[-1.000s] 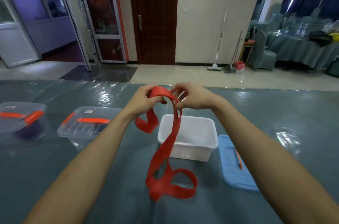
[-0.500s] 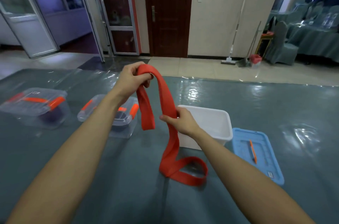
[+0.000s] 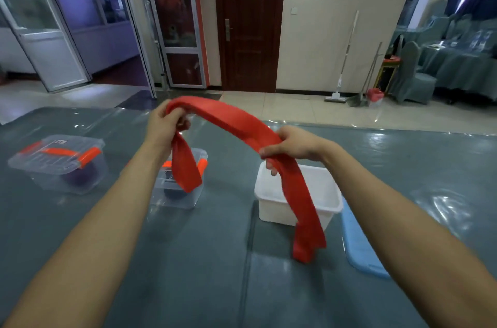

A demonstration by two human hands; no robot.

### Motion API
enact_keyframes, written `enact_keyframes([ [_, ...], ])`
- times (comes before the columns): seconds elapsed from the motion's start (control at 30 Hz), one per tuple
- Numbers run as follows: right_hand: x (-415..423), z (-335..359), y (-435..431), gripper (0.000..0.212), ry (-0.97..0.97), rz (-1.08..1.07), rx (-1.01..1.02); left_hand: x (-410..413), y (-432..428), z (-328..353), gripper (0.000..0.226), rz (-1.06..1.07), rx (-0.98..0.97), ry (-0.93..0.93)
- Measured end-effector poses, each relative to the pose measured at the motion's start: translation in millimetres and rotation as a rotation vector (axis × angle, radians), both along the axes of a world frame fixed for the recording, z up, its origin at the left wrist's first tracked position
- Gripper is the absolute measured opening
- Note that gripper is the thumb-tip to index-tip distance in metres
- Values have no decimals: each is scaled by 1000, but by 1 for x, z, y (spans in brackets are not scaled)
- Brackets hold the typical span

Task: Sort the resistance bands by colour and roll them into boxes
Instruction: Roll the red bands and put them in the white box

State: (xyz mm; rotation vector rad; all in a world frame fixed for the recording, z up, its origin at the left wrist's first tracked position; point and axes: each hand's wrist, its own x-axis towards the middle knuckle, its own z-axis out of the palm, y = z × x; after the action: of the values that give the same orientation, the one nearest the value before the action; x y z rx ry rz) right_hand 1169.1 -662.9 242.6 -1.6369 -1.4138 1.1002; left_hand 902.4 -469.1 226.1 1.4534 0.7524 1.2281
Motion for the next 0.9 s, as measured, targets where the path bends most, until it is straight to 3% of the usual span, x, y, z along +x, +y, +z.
enact_keyframes([
  [0.07, 16, 13, -4, 29, 89, -53, 71, -12, 6, -23, 18, 36, -68, 24],
  [0.1, 22, 18, -7, 39, 41, -49, 65, -18, 10, -31, 18, 51, -118, 3],
  [0.2, 28, 13, -16, 52, -447, 22, -85, -27, 18, -49, 26, 87, -147, 25],
  [0.23, 29, 10, -17, 49, -466, 9, -77, -28, 19, -55, 27, 66, -118, 66],
  [0.37, 25, 27, -18, 38, -114, -44, 101, -35, 19, -78, 23, 108, -92, 221],
  [0.47, 16, 26, -15, 51, -125, -1, 55, -39, 13, -89, 16, 15, -46, 639],
  [0.53, 8, 17, -15, 45, -175, 34, 14, -37, -3, -97, 48, -192, -38, 934],
  [0.6, -1, 3, -14, 28, -237, 88, -45, -26, -23, -100, 88, -364, 12, 1028],
  [0.67, -11, -11, -12, 23, -320, 135, -107, -6, -40, -100, 111, -470, 94, 990],
  [0.73, -19, -21, -9, 40, -412, 162, -135, 22, -58, -95, 116, -596, 119, 912],
  [0.8, -22, -23, -9, 54, -441, 140, -125, 47, -72, -90, 99, -732, 99, 789],
  [0.9, -16, -18, -10, 69, -405, 65, -68, 70, -81, -84, 45, -716, 97, 603],
])
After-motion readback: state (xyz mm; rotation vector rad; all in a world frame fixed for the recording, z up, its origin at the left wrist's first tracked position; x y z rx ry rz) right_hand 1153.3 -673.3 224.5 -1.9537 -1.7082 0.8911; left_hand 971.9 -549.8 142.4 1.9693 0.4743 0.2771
